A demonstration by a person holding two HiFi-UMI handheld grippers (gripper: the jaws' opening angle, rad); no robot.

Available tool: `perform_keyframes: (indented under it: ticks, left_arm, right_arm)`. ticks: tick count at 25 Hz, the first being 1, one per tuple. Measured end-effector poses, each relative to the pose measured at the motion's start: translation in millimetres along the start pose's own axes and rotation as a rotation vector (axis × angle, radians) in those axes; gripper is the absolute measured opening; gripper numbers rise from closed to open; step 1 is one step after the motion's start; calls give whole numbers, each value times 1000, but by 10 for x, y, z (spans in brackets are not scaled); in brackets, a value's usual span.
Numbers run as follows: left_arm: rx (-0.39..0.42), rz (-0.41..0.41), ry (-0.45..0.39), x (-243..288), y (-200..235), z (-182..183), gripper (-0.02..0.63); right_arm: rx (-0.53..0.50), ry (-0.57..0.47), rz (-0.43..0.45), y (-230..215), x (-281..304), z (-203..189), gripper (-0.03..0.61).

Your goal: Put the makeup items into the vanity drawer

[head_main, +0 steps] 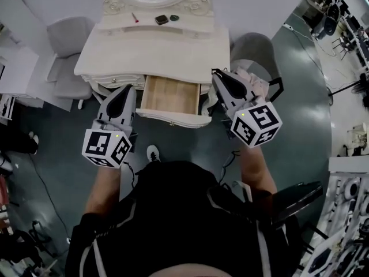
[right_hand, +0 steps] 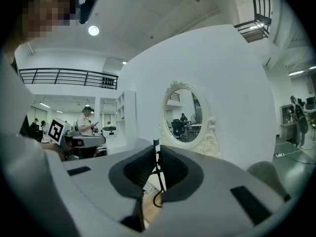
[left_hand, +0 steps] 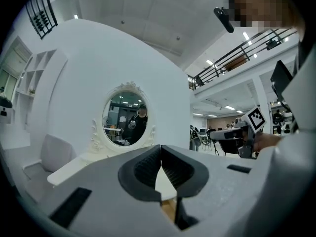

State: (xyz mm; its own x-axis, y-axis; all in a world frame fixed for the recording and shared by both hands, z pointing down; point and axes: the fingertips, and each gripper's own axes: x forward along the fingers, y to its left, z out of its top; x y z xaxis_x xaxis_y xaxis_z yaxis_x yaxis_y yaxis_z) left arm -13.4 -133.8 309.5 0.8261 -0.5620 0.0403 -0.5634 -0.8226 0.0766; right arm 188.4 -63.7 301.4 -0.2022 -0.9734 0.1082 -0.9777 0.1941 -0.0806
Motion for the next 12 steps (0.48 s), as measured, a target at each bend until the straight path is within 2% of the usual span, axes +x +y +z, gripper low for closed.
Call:
perform_keyframes:
  ticks: [12]
  left_arm:
    - [-30, -114, 47, 315, 902, -179, 5]
  right_arm:
    - [-18, 76, -65, 162, 975, -214, 37]
